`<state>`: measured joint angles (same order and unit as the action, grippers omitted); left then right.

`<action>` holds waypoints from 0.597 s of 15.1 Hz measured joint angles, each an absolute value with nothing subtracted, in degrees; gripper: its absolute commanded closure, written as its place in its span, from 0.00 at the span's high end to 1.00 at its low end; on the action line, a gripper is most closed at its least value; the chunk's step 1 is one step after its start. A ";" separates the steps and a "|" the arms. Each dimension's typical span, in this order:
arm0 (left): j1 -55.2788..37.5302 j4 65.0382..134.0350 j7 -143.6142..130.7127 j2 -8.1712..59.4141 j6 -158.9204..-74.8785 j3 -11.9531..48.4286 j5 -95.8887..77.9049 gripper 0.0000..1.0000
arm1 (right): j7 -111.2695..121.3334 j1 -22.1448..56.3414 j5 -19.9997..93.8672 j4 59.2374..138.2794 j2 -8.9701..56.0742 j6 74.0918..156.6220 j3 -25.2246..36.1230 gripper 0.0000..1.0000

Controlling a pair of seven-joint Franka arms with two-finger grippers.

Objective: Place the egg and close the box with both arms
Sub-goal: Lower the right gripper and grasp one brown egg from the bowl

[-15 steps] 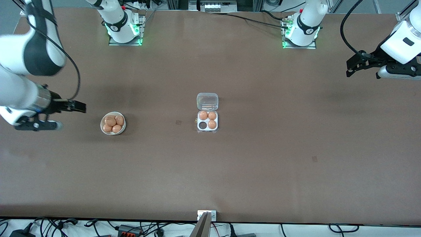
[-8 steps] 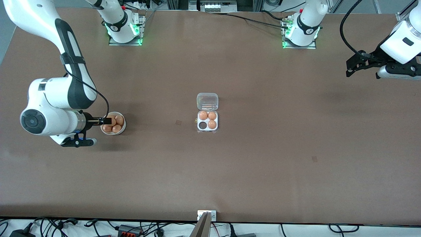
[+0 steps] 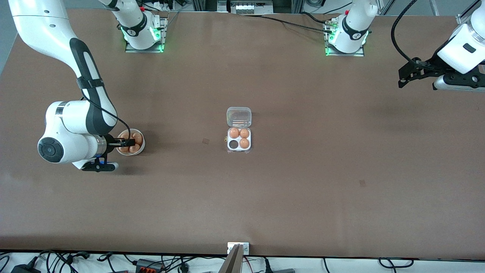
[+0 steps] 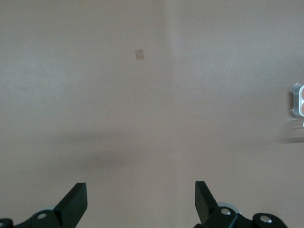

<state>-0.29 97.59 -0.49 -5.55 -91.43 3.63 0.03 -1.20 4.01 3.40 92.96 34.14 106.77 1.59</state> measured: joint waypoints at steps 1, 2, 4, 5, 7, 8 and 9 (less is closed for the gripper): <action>-0.29 97.59 -0.49 -5.55 -91.42 3.64 0.03 1.00 | -1.20 3.98 3.44 92.96 34.21 106.70 1.59 1.00; -0.29 97.59 -0.49 -5.55 -91.40 3.64 0.03 1.00 | -1.20 3.98 3.46 92.97 34.32 106.55 1.59 1.00; -0.29 97.59 -0.49 -5.55 -91.36 3.64 0.03 1.00 | -1.21 3.98 3.47 93.00 34.90 106.36 1.59 1.00; -0.29 97.59 -0.49 -5.55 -91.36 3.64 0.03 1.00 | -1.21 3.98 3.47 93.03 35.29 106.30 1.59 1.00; -0.29 97.59 -0.49 -5.55 -91.35 3.68 0.03 1.00 | -1.21 3.98 3.48 93.03 35.84 105.90 1.59 0.84; -0.29 97.59 -0.49 -5.55 -91.34 3.71 0.03 1.00 | -1.21 3.99 3.48 93.03 35.93 105.50 1.59 0.65; -0.30 97.59 -0.49 -5.55 -91.34 3.73 0.03 1.00 | -1.21 4.01 3.48 93.03 35.95 105.13 1.59 0.49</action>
<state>-0.30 97.59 -0.49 -5.55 -91.34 3.73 0.03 -1.21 4.01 3.48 93.03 35.95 105.13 1.59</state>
